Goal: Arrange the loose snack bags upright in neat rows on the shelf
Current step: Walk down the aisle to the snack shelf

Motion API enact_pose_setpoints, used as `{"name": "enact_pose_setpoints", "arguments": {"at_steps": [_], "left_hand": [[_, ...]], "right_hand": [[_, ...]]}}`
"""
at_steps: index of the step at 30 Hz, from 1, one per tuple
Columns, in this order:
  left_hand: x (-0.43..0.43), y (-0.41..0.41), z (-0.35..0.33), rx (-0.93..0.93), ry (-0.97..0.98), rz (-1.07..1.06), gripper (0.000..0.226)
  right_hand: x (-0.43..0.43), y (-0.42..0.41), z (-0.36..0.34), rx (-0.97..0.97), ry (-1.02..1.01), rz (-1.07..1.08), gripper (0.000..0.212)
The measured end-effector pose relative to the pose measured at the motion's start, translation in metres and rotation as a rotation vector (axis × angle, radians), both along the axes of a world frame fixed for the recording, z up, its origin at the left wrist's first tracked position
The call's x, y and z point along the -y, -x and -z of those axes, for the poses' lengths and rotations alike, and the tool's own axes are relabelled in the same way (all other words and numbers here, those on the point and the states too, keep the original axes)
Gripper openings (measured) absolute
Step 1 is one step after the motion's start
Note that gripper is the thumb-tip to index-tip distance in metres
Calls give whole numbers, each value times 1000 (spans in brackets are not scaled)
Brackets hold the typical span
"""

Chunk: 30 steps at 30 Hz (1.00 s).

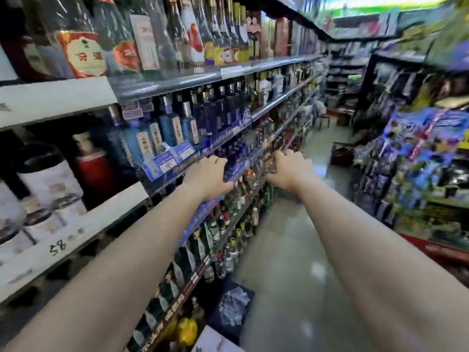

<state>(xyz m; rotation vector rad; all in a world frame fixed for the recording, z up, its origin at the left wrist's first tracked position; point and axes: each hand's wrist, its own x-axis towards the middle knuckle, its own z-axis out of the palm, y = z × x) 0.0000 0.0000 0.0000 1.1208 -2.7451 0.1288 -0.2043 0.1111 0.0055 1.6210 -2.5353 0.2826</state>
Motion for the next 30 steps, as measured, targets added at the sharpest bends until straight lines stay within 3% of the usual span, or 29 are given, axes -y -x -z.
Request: {"name": "enact_pose_setpoints", "arguments": {"at_steps": [7,16,30], "left_hand": [[12,103,58,76,-125,-4,71],[34,210,111,153,-185,183,71],[156,329,143,139,-268,343,68]], "right_hand": [[-8,92,56,118,-119,130,69],[-14,175,101,216,-205,323,74],[77,276,116,194,-315,451,67]]}}
